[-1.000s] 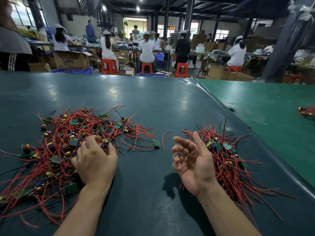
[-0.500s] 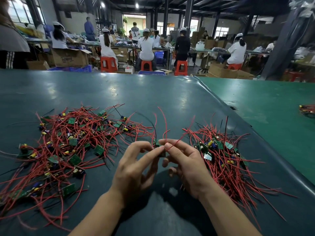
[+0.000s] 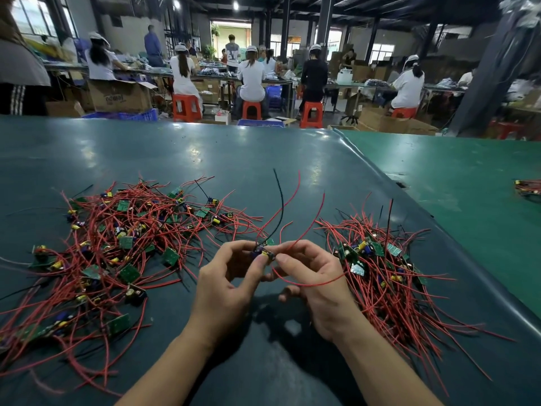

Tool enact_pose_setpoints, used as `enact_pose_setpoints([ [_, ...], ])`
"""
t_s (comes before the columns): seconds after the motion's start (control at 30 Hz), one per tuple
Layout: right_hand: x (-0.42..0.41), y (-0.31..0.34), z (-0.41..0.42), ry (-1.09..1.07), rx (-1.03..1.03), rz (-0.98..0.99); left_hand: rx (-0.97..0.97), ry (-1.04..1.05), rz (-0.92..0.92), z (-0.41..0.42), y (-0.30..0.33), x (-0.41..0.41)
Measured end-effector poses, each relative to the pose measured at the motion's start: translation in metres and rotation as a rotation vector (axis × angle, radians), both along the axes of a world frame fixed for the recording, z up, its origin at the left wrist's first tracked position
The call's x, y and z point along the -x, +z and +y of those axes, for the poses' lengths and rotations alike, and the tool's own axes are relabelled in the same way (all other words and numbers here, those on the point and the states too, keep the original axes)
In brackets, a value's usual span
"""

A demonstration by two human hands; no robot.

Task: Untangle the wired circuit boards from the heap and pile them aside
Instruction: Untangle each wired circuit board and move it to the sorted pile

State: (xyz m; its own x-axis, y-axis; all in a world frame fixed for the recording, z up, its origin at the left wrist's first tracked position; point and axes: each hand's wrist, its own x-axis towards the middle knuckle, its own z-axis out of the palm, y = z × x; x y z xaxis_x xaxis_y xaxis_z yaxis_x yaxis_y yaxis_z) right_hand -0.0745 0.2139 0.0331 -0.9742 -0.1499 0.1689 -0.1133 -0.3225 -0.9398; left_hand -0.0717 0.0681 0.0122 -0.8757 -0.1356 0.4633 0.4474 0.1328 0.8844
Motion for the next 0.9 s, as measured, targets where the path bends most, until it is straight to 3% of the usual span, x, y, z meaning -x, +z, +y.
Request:
enact_pose_setpoints([
  [0.17, 0.002, -0.003, 0.001, 0.022, -0.058, 0.097, -0.212, -0.065, -0.083, 0.001, 0.004, 0.006],
  [0.33, 0.002, -0.013, 0.000, 0.051, -0.278, 0.248, -0.559, -0.111, -0.218, -0.004, 0.007, 0.010],
  [0.47, 0.003, -0.012, 0.005, 0.050, -0.325, 0.147, -0.760, -0.163, -0.311, -0.005, 0.009, 0.011],
  [0.67, 0.002, -0.008, 0.007, 0.028, -0.242, 0.073, -0.600, -0.262, -0.488, 0.002, 0.007, 0.007],
  [0.83, 0.004, -0.008, 0.005, -0.112, -0.217, 0.071, -0.339, -0.381, -0.480, 0.004, 0.006, -0.001],
  [0.9, 0.005, -0.008, 0.005, -0.109, -0.182, 0.036, -0.344, -0.390, -0.476, 0.005, 0.006, -0.002],
])
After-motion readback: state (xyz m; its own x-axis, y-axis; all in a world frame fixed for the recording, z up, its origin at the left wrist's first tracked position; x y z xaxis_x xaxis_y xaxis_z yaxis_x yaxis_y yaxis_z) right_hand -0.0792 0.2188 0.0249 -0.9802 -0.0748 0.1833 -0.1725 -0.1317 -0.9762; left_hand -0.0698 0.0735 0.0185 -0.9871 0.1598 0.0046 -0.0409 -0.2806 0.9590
